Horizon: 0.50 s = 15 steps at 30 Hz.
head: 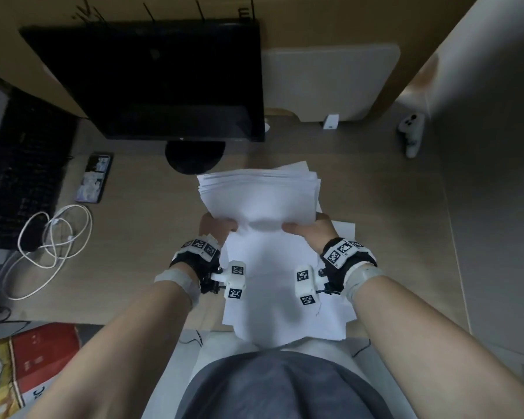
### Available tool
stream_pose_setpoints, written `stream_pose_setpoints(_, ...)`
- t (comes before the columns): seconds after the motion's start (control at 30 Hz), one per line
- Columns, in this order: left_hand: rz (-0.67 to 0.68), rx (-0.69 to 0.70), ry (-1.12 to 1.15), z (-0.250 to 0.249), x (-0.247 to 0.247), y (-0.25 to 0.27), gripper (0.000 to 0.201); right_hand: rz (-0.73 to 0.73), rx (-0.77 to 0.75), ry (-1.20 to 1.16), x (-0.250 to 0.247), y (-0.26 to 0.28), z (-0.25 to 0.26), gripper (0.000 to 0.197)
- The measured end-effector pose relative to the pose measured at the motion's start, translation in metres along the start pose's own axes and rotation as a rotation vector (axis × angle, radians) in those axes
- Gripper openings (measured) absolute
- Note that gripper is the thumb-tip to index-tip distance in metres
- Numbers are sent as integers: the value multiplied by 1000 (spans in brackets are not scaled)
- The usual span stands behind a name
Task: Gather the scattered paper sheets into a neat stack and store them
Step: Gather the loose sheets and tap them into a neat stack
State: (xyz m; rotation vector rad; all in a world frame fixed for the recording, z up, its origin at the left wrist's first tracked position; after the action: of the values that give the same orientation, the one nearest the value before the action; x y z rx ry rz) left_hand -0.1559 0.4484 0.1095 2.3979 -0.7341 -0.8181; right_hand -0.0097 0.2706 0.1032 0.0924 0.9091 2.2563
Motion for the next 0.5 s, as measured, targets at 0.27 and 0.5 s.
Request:
stream_pose_setpoints(0.27,79,-22,113,-3,2,11,32,-72,-61,-54,-4,1,9,19)
stream_pose_setpoints(0.5,208,-251,8,35,31,21,88,33,136,103,-15,-14,-22,26)
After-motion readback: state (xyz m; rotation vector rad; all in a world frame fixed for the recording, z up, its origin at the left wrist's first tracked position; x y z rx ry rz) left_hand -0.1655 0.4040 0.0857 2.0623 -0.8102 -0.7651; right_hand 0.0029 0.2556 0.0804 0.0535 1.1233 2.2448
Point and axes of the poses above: each hand's wrist, its own y-axis away from the middle knuckle, its own x-axis out of the palm, z = x × y, the point moved 1 cm from there along -y, towards the middle knuckle, and after that the axes turned 5 degrees about y, right-handed, at the moved point
